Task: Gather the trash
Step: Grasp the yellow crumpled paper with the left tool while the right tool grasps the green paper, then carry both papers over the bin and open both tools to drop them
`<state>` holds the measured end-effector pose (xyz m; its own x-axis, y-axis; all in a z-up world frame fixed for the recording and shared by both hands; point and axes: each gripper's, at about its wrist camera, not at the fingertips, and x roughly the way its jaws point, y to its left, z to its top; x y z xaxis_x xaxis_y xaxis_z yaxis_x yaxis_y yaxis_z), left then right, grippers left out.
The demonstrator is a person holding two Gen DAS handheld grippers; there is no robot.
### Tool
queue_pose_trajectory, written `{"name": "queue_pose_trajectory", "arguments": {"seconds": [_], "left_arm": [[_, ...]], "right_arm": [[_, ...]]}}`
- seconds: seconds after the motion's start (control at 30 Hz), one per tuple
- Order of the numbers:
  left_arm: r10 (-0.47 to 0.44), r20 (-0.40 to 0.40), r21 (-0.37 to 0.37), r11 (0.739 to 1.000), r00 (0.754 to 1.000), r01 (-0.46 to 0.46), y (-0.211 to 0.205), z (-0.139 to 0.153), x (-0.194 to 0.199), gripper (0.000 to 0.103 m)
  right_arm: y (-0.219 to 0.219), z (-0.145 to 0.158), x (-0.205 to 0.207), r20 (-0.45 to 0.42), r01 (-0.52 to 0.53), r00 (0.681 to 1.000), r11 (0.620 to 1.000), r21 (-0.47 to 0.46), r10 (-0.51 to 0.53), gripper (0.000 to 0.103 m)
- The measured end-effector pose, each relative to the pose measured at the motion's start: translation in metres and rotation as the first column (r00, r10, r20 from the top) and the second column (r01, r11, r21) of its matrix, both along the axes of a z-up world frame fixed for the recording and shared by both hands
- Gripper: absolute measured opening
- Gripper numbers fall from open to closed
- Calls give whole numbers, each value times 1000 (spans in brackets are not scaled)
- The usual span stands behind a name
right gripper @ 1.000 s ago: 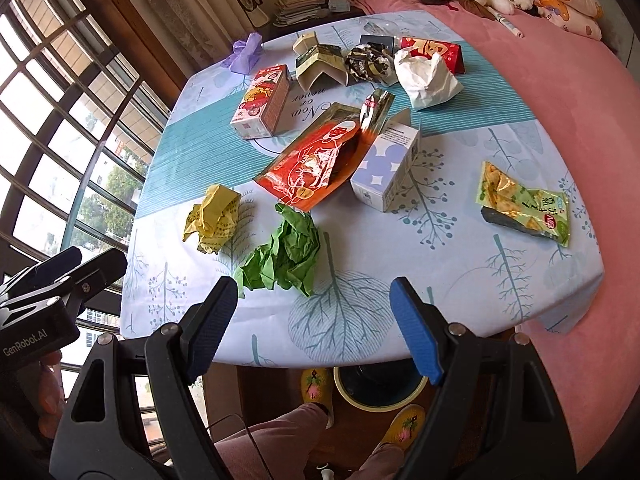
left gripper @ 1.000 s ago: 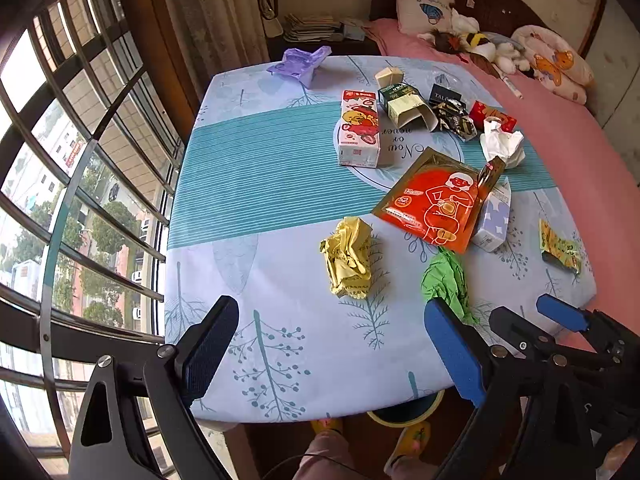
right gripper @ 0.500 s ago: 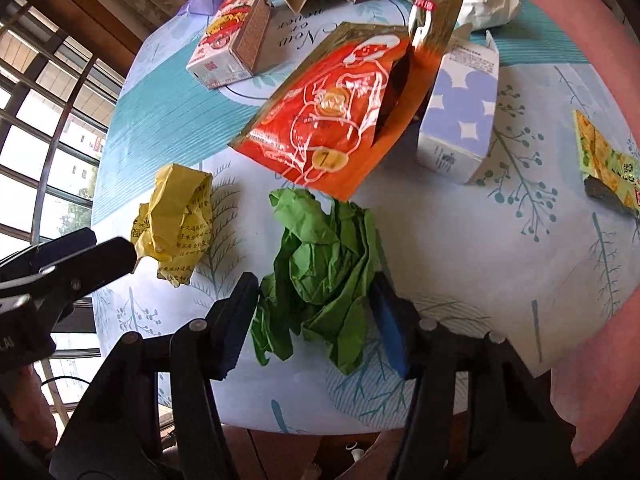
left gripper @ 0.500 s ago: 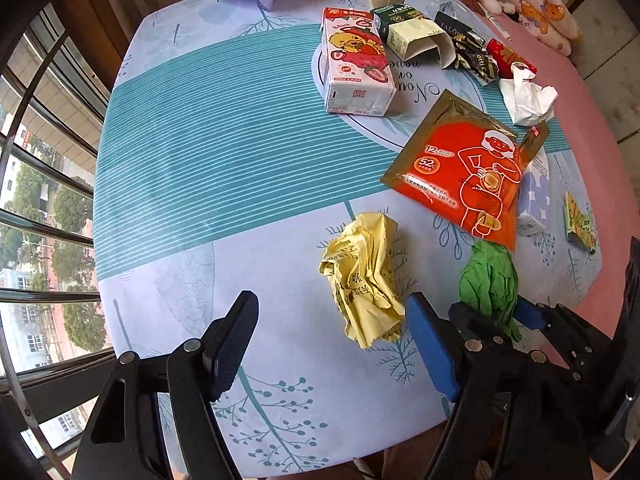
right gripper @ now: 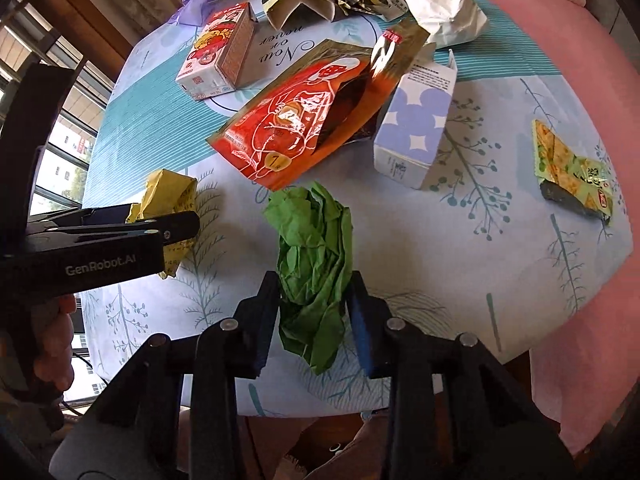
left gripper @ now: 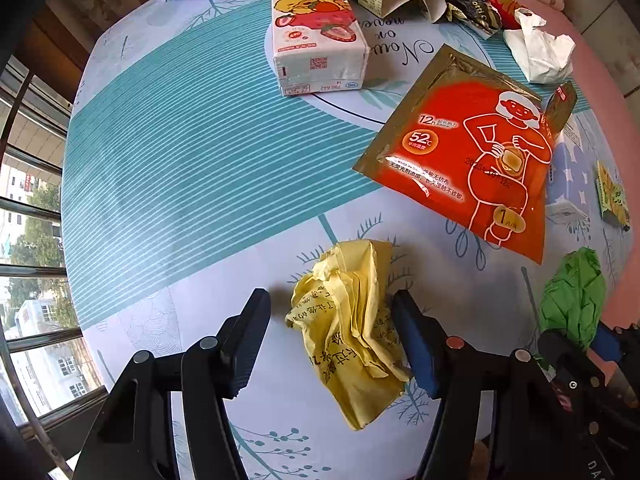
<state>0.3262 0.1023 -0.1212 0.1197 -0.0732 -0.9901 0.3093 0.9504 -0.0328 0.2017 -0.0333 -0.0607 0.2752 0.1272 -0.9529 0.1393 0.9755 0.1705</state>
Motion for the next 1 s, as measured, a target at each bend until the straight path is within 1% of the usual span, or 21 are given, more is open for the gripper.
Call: {"name": "queue_pose_trajectory", "arguments": {"seconds": [0.07, 0.1, 0.17, 0.27, 0.43, 0.5, 0.63, 0.77, 0.87, 1.0], "left_arm": [[-22, 22, 9, 1000, 1000, 21, -7, 0, -2, 49], [-29, 30, 12, 1000, 999, 29, -11, 1, -3, 49], [-38, 45, 10, 999, 998, 37, -15, 2, -6, 45], [-55, 81, 26, 998, 995, 54, -21, 6, -17, 43], [-54, 114, 3, 999, 992, 54, -28, 21, -44, 42], [-39, 138, -9, 999, 990, 40, -33, 29, -55, 42], [-6, 170, -34, 999, 985, 12, -29, 52, -82, 42], [18, 208, -31, 999, 978, -12, -34, 77, -118, 42], [67, 237, -50, 997, 969, -57, -39, 95, -146, 42], [133, 252, -72, 990, 958, -119, -55, 105, -184, 42]], "right_arm": [[-3, 6, -9, 4, 9, 1000, 1000, -20, -9, 30], [-5, 9, -11, 4, 13, 1000, 999, -29, -13, 30], [-9, 14, -17, 6, 24, 1000, 999, -41, -24, 30], [-19, 22, -27, 13, 39, 999, 998, -58, -39, 30], [-29, 37, -46, 31, 37, 999, 996, -81, -35, 30], [-33, 41, -52, 37, 27, 999, 996, -86, -24, 30], [-41, 46, -66, 42, -9, 999, 996, -86, 12, 30], [-52, 50, -80, 56, -41, 997, 997, -69, 45, 30], [-61, 52, -94, 71, -78, 994, 995, -59, 83, 30], [-76, 50, -116, 62, -148, 987, 989, -25, 150, 30]]}}
